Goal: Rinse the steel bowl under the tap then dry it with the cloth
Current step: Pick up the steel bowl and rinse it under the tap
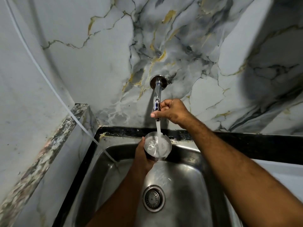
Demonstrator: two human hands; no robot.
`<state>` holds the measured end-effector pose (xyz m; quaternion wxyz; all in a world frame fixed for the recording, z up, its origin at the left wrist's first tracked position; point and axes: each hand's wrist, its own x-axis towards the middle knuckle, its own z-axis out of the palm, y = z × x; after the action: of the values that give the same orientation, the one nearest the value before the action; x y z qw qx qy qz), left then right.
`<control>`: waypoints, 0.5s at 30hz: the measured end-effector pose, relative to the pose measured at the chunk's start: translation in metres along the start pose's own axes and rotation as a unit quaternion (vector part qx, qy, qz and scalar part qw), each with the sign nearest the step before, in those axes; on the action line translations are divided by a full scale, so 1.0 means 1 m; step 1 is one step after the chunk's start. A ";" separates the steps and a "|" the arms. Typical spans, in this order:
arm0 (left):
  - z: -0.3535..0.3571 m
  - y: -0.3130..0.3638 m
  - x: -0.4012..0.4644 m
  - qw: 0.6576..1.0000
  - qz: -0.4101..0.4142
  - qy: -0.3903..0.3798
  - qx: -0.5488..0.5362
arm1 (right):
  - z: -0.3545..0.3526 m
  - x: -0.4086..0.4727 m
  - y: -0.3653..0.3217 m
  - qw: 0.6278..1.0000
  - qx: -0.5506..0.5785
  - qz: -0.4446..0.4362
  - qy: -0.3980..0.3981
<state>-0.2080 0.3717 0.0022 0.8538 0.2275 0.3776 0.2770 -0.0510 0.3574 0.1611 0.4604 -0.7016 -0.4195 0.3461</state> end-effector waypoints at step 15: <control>0.002 -0.010 -0.037 0.997 -0.068 0.014 0.036 | 0.008 -0.014 -0.007 0.998 -0.044 -0.001 0.036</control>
<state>-0.2241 0.3400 0.0160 0.8565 0.2278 0.4139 0.2079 -0.0652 0.3493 0.1660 0.4439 -0.7327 -0.4184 0.3017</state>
